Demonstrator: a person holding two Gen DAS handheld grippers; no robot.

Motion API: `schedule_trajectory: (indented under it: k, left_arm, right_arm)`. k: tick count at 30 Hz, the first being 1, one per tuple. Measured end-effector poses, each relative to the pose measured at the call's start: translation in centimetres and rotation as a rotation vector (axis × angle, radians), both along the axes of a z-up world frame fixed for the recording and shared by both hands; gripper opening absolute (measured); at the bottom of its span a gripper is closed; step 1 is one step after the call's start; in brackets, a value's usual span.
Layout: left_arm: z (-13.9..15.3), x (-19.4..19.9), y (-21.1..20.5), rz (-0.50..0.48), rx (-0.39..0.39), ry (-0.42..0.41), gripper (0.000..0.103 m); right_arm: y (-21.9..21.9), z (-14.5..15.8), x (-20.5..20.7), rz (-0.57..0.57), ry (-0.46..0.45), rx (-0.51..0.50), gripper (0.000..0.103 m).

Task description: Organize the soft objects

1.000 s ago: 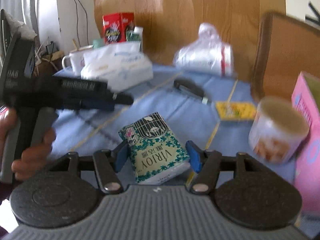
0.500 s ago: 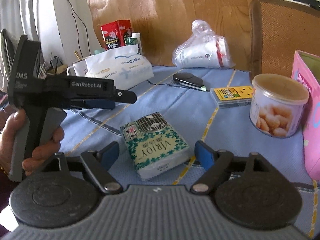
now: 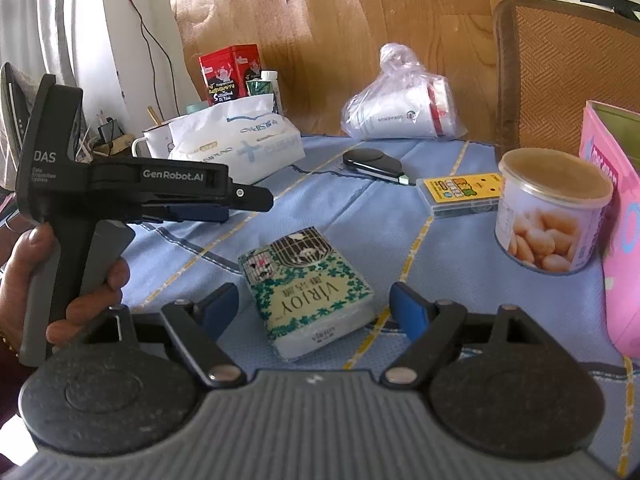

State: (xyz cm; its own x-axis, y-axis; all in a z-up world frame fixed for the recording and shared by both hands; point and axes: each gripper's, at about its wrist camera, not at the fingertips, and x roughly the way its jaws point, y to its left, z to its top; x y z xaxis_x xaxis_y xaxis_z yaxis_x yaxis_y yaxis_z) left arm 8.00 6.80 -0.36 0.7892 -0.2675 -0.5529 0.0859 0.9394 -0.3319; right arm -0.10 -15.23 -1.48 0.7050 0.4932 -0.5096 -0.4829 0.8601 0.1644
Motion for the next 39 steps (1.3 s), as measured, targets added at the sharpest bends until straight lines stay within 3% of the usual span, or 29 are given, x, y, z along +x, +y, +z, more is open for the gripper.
schedule_trajectory:
  k: [39]
  left_arm:
    - [0.04, -0.14, 0.13, -0.007, -0.014, -0.001, 0.075]
  right_arm:
    - [0.18, -0.03, 0.03, -0.013, -0.001, -0.014, 0.085]
